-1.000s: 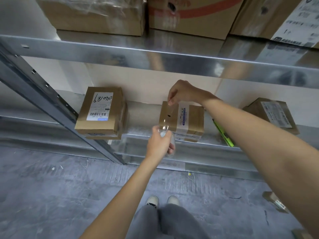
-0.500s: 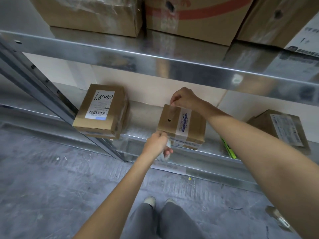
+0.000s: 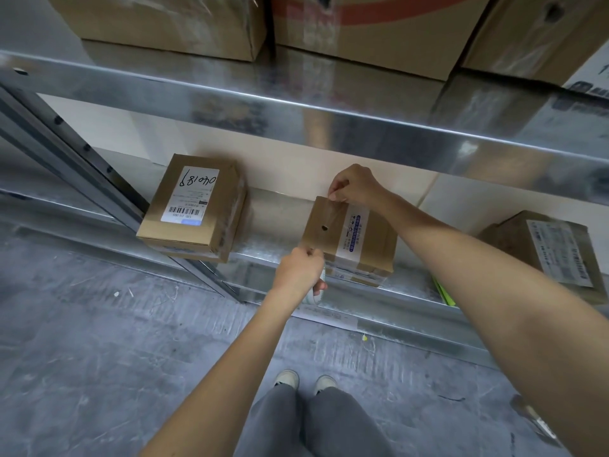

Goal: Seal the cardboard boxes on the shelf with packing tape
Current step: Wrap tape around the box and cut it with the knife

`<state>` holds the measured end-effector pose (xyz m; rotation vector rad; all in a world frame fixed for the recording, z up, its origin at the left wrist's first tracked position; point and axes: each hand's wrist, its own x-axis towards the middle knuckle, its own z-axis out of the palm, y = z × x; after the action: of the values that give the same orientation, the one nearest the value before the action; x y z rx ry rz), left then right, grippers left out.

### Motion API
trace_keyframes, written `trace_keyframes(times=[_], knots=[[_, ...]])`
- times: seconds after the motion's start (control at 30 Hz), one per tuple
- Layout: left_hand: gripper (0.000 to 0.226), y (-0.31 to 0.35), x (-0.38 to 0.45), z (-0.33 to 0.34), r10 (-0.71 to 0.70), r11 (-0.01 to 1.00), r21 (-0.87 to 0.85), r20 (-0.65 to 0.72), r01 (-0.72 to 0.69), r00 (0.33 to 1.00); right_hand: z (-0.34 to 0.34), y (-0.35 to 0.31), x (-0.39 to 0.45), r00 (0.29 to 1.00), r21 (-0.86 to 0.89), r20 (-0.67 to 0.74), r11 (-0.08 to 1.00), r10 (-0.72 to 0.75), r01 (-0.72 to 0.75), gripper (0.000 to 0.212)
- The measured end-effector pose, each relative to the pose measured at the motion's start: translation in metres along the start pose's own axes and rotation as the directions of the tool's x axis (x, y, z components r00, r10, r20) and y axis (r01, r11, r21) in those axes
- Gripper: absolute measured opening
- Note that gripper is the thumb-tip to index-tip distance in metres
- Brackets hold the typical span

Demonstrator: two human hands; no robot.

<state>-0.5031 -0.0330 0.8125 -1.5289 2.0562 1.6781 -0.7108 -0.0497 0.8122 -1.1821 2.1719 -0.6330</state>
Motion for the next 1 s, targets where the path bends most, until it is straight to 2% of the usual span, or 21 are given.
trace_keyframes(times=[0.33, 0.5, 0.7, 0.9, 1.0], knots=[[0.030, 0.002, 0.004, 0.000, -0.018, 0.999, 0.039, -0.015, 0.018, 1.000, 0.002, 0.004, 0.005, 0.999, -0.010, 0.027, 0.999, 0.033, -0.032, 0.016], [0.030, 0.000, 0.006, 0.001, -0.017, 0.999, 0.032, -0.024, 0.018, 1.000, 0.000, 0.005, 0.006, 0.995, 0.045, 0.058, 0.995, 0.085, -0.087, 0.018], [0.037, -0.006, 0.012, 0.004, -0.047, 0.998, 0.031, -0.034, 0.048, 0.998, 0.002, 0.006, 0.010, 0.953, 0.263, 0.116, 0.916, 0.280, -0.302, 0.022], [0.036, -0.005, 0.015, 0.004, -0.083, 0.996, 0.029, -0.042, 0.085, 0.996, 0.005, -0.001, 0.006, 0.869, 0.255, 0.181, 0.832, 0.460, -0.494, 0.028], [0.041, -0.006, 0.017, 0.005, -0.088, 0.996, 0.025, -0.039, 0.089, 0.995, 0.001, -0.010, 0.005, 0.831, 0.243, 0.219, 0.796, 0.512, -0.554, 0.018]])
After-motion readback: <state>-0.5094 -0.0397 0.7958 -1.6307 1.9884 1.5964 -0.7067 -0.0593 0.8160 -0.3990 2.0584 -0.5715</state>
